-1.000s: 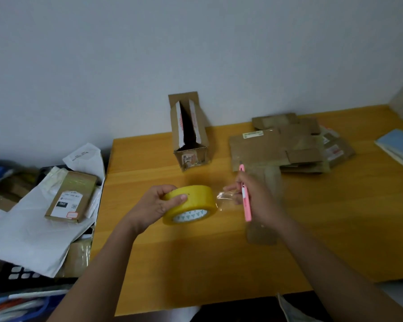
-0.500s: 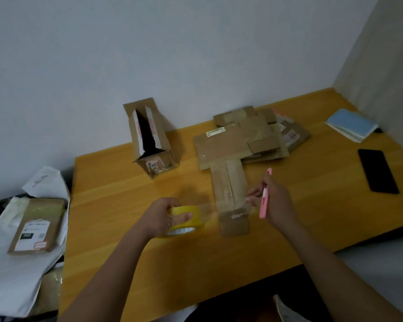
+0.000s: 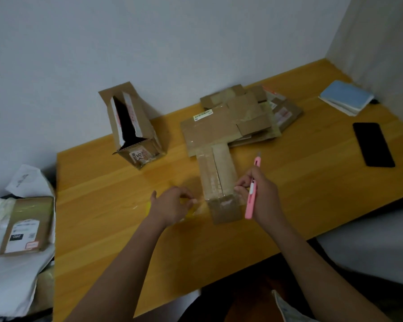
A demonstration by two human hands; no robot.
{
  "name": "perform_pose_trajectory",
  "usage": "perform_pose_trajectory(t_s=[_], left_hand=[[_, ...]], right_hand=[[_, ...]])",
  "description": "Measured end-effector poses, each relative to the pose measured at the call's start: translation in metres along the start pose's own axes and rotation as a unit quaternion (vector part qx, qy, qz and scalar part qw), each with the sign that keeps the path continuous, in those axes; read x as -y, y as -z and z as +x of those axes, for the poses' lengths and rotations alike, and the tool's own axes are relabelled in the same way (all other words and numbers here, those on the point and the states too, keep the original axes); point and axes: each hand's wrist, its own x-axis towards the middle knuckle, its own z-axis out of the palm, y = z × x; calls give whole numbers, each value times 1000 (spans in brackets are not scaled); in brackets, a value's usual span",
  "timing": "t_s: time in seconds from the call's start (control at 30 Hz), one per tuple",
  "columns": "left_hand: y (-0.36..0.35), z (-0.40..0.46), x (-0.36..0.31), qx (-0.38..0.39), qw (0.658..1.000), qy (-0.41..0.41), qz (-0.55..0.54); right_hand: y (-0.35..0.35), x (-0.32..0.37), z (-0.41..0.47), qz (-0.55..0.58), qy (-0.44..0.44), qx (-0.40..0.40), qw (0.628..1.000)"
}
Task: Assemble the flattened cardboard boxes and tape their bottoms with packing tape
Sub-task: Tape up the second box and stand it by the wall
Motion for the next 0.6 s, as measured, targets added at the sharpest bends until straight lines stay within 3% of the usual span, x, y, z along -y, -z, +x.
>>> perform_pose_trajectory(t_s=[0.13,0.4,0.6], left_hand=[[-2,-5,4,-39,998,-10,-49],[6,-9,8,-5,972,-41,-233],[-6,-1,-1,-50,978,-69,-188]], right_hand=[[-2,0,0,12,15,4,1000],[-9,-8,3,17,24,-24,999],[-2,-9,6,-2,50,-68,996]])
